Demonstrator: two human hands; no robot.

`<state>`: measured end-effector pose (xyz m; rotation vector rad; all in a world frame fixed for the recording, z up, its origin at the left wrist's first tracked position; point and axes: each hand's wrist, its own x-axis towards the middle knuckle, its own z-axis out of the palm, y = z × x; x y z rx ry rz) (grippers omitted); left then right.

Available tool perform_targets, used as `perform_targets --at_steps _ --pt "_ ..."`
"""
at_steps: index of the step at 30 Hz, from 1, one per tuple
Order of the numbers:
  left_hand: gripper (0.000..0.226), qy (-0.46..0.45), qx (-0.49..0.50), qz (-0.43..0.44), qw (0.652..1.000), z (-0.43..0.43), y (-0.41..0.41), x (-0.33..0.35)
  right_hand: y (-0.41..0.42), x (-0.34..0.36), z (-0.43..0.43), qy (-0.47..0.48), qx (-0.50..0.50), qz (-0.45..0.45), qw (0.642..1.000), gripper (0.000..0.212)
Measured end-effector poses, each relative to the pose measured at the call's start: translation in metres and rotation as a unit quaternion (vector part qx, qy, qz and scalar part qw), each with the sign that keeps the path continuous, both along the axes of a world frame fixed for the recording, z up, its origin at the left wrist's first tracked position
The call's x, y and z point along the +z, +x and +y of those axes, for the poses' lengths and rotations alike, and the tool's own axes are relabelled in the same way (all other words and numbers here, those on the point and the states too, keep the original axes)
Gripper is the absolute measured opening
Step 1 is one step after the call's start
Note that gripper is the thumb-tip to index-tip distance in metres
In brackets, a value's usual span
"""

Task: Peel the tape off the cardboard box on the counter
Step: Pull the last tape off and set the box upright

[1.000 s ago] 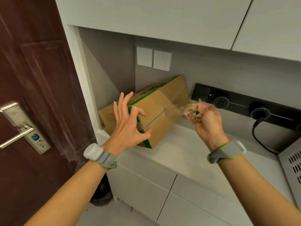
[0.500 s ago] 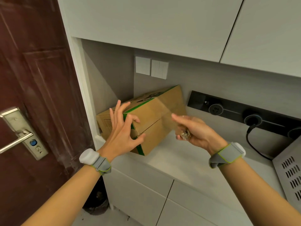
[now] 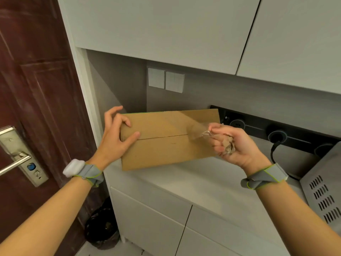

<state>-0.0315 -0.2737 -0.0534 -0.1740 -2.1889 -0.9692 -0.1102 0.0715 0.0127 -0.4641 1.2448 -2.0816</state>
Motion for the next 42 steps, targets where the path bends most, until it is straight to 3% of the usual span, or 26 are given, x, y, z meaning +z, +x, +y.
perform_targets --at_steps 3,7,10,13,19,22,23,27,30,34,38,42 --pt "0.021 -0.055 0.029 0.006 0.998 -0.009 -0.01 0.013 0.002 0.004 -0.001 -0.075 0.04 0.014 0.996 0.016" --pt "0.002 -0.221 0.091 0.02 0.971 0.009 -0.03 0.021 0.004 0.012 -0.004 -0.102 0.044 0.057 0.992 0.002" --pt "0.014 -0.297 0.039 0.025 0.954 0.044 -0.039 0.025 0.001 0.011 -0.004 -0.131 0.032 0.042 0.99 0.003" --pt "0.033 -0.297 -0.053 -0.033 0.953 0.082 -0.042 0.022 -0.003 0.004 0.002 -0.162 0.001 0.049 0.986 0.013" --pt "0.062 -0.369 -0.058 -0.121 0.92 0.123 -0.062 0.026 -0.007 0.002 0.015 -0.152 -0.106 0.104 0.977 0.023" --pt "0.062 -0.392 -0.046 -0.13 0.91 0.125 -0.072 0.025 -0.006 0.0 0.022 -0.192 -0.131 0.077 0.97 0.009" --pt "0.061 -0.395 -0.043 -0.133 0.908 0.125 -0.075 0.025 -0.006 -0.002 0.027 -0.22 -0.137 0.058 0.964 0.003" --pt "0.061 -0.402 -0.038 -0.132 0.905 0.125 -0.082 0.027 -0.011 -0.005 0.057 -0.345 -0.203 -0.003 0.916 0.021" --pt "0.06 -0.403 -0.041 -0.129 0.905 0.122 -0.086 0.027 -0.012 0.001 0.079 -0.39 -0.254 -0.023 0.885 0.022" --pt "0.062 -0.395 -0.06 -0.126 0.908 0.122 -0.092 0.029 -0.018 0.004 0.102 -0.356 -0.304 -0.048 0.882 0.022" --pt "0.067 -0.345 -0.048 -0.152 0.925 0.14 -0.091 0.035 -0.012 0.003 0.106 -0.254 -0.279 -0.035 0.925 0.01" --pt "0.068 -0.32 -0.015 -0.167 0.932 0.187 -0.086 0.036 -0.004 0.001 0.102 -0.149 -0.252 -0.015 0.956 0.022"
